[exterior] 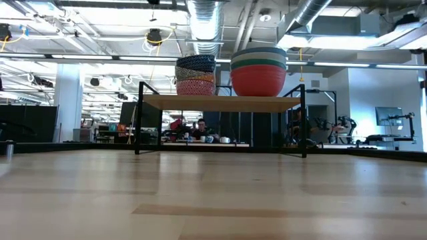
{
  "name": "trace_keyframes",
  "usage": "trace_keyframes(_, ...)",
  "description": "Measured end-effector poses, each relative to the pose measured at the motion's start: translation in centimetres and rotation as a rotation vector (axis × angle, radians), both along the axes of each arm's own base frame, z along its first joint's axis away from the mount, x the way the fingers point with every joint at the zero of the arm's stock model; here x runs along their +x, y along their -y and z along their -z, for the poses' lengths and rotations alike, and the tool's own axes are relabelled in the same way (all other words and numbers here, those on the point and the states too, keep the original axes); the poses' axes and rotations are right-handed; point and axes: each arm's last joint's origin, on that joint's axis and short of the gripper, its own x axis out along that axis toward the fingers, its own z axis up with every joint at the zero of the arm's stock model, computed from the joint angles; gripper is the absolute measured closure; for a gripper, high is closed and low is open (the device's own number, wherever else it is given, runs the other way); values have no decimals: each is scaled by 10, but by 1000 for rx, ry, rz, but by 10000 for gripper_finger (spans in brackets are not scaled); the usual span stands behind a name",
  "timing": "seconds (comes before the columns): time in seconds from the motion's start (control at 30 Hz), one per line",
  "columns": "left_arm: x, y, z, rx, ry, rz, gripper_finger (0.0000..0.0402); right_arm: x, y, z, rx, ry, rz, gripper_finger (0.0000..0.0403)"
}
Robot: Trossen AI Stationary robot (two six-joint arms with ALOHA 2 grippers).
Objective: Place and stack bowls onto a shelf
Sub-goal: Return to Home Position
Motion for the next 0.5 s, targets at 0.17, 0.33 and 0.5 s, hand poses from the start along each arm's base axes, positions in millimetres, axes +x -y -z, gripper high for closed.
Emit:
trace_keyframes(0.17,-6,-1,-6,145,15,-35,401,-19,-8,2,-28,-52,44,385)
trace_keyframes(0.33,-13,-6,8,152,-23,-54,401,-35,-9,23,-44,-55,82,385)
trace_keyframes(0.5,-36,-6,61,36,-17,-18,402,-40,-11,79,-23,-36,27,385)
